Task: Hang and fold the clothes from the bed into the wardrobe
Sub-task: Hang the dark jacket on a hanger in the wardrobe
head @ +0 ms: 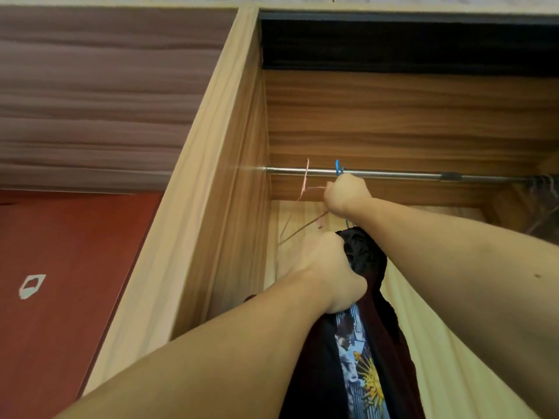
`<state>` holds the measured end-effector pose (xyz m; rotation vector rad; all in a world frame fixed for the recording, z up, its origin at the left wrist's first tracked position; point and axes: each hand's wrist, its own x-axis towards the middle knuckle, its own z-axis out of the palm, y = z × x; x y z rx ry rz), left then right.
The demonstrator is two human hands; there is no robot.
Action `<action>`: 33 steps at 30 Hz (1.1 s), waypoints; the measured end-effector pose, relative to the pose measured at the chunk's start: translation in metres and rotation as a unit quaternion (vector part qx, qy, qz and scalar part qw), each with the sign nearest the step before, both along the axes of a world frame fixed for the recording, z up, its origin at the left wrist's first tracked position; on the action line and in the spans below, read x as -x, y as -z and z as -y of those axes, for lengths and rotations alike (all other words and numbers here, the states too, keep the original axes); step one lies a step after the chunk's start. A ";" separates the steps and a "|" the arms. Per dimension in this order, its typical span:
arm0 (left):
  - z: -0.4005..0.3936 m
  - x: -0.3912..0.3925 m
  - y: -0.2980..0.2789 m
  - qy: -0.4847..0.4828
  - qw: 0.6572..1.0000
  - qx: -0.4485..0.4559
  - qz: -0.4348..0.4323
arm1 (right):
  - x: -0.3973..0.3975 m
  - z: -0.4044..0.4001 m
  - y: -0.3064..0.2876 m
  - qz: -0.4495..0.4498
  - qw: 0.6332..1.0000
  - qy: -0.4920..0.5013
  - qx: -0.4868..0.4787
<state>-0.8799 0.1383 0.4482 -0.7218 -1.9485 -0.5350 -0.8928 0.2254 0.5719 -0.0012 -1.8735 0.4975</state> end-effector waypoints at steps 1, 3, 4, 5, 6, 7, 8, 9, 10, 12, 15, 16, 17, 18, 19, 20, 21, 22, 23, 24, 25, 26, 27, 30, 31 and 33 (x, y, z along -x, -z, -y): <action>0.000 -0.001 -0.001 0.012 1.000 -0.010 -0.004 | 0.003 -0.002 0.001 -0.027 0.999 0.019 -0.001; -0.002 0.000 0.001 0.009 1.000 0.002 0.002 | 0.007 -0.006 0.006 -0.064 0.997 0.034 0.004; -0.003 0.003 0.001 0.009 1.000 0.003 -0.005 | 0.008 -0.011 0.009 -0.079 0.997 0.024 0.008; -0.004 0.002 0.003 0.011 1.000 0.009 -0.004 | 0.006 -0.016 0.012 -0.085 0.996 0.018 0.016; -0.005 0.004 0.004 0.009 1.000 0.016 -0.006 | 0.006 -0.023 0.016 -0.082 0.996 0.011 0.025; -0.005 0.003 0.006 0.004 1.000 0.023 -0.010 | 0.004 -0.027 0.022 -0.069 0.997 -0.003 0.041; -0.007 0.004 0.007 0.005 0.999 0.031 -0.011 | 0.003 -0.030 0.026 -0.045 0.997 -0.029 0.062; -0.007 0.003 0.007 0.004 0.999 0.037 -0.007 | -0.002 -0.028 0.032 -0.009 0.994 -0.056 0.088; -0.007 0.003 0.008 0.007 0.999 0.041 0.000 | -0.003 -0.026 0.034 0.012 0.993 -0.067 0.100; -0.007 0.001 0.011 0.009 0.999 0.044 0.006 | -0.009 -0.017 0.038 0.029 0.995 -0.049 0.081; -0.007 -0.005 0.020 0.018 0.999 0.050 0.003 | -0.025 -0.013 0.049 0.016 0.999 -0.027 0.023; -0.009 -0.007 0.024 0.027 0.998 0.051 -0.003 | -0.032 -0.018 0.055 -0.002 1.000 -0.023 0.006; -0.011 -0.009 0.030 0.037 0.998 0.053 -0.007 | -0.041 -0.025 0.063 -0.020 1.000 -0.023 -0.001; -0.014 -0.012 0.038 0.048 0.997 0.061 -0.006 | -0.051 -0.031 0.069 -0.030 0.999 -0.029 0.003; -0.019 -0.015 0.047 0.062 0.995 0.073 -0.004 | -0.060 -0.035 0.073 -0.022 0.998 -0.051 0.023; -0.023 -0.018 0.056 0.077 0.993 0.088 0.003 | -0.068 -0.035 0.075 0.008 0.994 -0.091 0.064; -0.028 -0.020 0.065 0.091 0.990 0.104 0.013 | -0.073 -0.030 0.074 0.051 0.982 -0.140 0.119; -0.032 -0.021 0.074 0.104 0.987 0.119 0.026 | -0.074 -0.024 0.071 0.086 0.966 -0.181 0.165; -0.037 -0.021 0.082 0.116 0.984 0.128 0.037 | -0.074 -0.016 0.068 0.102 0.953 -0.207 0.196; -0.040 -0.022 0.087 0.121 0.982 0.135 0.051 | -0.072 -0.008 0.067 0.109 0.945 -0.222 0.215; -0.042 -0.023 0.092 0.125 0.981 0.135 0.061 | -0.071 0.001 0.068 0.114 0.939 -0.231 0.226; -0.042 -0.024 0.095 0.130 0.981 0.131 0.067 | -0.072 0.006 0.071 0.118 0.935 -0.242 0.231; -0.043 -0.027 0.099 0.140 0.980 0.125 0.070 | -0.074 0.008 0.077 0.123 0.930 -0.257 0.233; -0.041 -0.039 0.113 0.174 0.977 0.095 0.081 | -0.096 0.002 0.101 0.155 0.895 -0.332 0.255; -0.040 -0.045 0.120 0.181 0.975 0.095 0.087 | -0.108 -0.001 0.107 0.176 0.878 -0.357 0.266; -0.039 -0.060 0.134 0.182 0.972 0.109 0.099 | -0.136 -0.004 0.113 0.211 0.859 -0.370 0.283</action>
